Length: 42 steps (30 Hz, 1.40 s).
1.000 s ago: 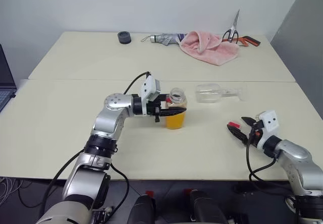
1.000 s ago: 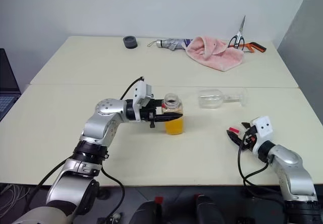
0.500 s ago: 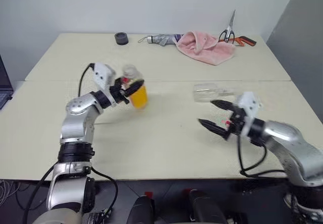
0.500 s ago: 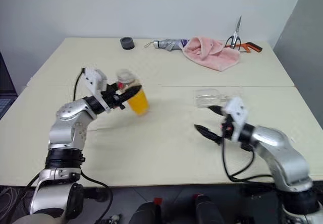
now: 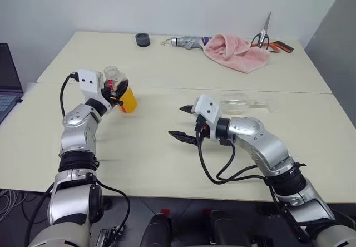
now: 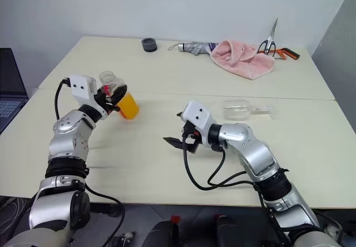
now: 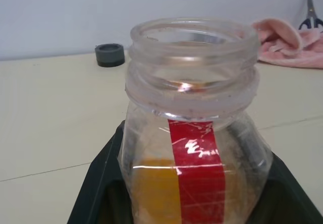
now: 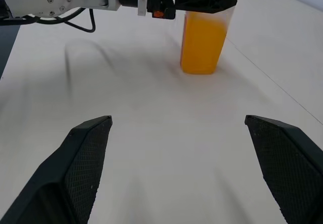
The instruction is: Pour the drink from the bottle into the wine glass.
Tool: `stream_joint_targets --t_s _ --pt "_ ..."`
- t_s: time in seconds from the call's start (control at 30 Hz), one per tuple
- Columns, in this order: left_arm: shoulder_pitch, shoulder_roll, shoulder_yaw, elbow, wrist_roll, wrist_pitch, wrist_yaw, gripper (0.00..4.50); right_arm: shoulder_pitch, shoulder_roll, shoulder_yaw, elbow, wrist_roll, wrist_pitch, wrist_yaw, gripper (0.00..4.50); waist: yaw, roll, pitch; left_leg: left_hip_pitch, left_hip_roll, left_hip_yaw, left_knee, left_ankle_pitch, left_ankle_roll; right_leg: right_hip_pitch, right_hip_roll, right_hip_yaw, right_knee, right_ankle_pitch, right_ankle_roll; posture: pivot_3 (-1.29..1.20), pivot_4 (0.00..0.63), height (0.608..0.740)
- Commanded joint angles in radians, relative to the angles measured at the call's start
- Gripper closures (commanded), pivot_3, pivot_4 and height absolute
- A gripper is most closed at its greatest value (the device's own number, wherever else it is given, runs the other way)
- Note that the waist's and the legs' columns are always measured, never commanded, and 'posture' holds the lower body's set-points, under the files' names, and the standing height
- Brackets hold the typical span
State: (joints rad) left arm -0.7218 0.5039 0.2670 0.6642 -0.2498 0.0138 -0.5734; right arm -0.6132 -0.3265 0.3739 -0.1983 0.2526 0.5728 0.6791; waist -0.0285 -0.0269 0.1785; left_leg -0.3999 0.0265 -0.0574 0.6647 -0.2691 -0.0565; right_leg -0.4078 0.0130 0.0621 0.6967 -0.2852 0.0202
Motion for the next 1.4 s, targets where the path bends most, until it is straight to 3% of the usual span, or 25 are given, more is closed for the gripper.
stream_joint_targets --t_s 0.03,0.07,0.33,0.7,1.03,1.2,1.4 --pt "-0.036 0.015 0.011 0.045 0.010 -0.026 0.031 2.67 -0.015 0.000 -0.021 -0.037 0.000 -0.017 0.020 0.00 -0.001 0.000 0.000 0.000 0.000 0.000 0.000 0.000 0.000 0.000 0.000 0.000 0.000 0.000 0.000 0.00 0.150 0.740" --pt "-0.039 0.015 0.012 0.058 0.013 -0.029 0.040 2.67 -0.013 -0.003 -0.021 -0.041 0.000 -0.016 0.023 0.00 -0.001 0.000 0.000 0.001 0.000 0.000 0.000 0.000 0.000 0.000 0.001 0.000 0.001 0.000 0.000 0.00 0.150 0.740" --pt "-0.006 0.005 0.008 0.041 0.013 -0.061 0.054 0.11 -0.005 -0.011 -0.033 -0.057 -0.006 -0.006 0.016 0.00 -0.004 0.000 0.000 0.001 0.000 0.000 0.000 0.000 0.000 0.000 0.002 0.000 0.001 0.000 0.000 0.00 0.150 0.740" --pt "0.214 -0.010 0.028 -0.202 0.006 -0.090 0.106 0.05 0.169 -0.105 -0.076 -0.171 -0.046 -0.117 0.014 0.00 -0.003 0.000 0.000 0.001 0.002 0.000 0.000 0.000 0.000 0.000 -0.001 0.001 0.001 0.000 0.000 0.00 0.150 0.740" --pt "0.587 -0.027 0.036 -0.680 -0.072 0.065 0.115 0.05 0.372 -0.160 -0.231 -0.270 -0.135 -0.244 -0.106 0.00 -0.003 0.000 0.000 0.002 0.003 0.000 0.000 0.000 0.000 0.001 -0.002 0.002 0.001 0.000 0.000 0.00 0.150 0.740" --pt "0.668 0.009 -0.029 -0.847 -0.150 0.183 -0.001 0.05 0.417 -0.270 -0.254 -0.175 -0.378 -0.371 -0.222 0.00 -0.002 0.000 0.000 0.003 0.002 0.001 0.000 0.000 0.000 0.002 0.000 0.002 0.001 0.000 0.000 0.00 0.150 0.740" --pt "0.641 0.166 -0.173 -0.954 -0.187 0.280 -0.261 0.05 0.354 -0.374 -0.189 0.035 -0.664 -0.468 -0.342 0.00 -0.004 0.000 0.000 0.005 0.000 0.004 -0.001 0.000 0.000 0.003 0.003 0.004 0.000 0.000 0.000 0.00 0.150 0.740"
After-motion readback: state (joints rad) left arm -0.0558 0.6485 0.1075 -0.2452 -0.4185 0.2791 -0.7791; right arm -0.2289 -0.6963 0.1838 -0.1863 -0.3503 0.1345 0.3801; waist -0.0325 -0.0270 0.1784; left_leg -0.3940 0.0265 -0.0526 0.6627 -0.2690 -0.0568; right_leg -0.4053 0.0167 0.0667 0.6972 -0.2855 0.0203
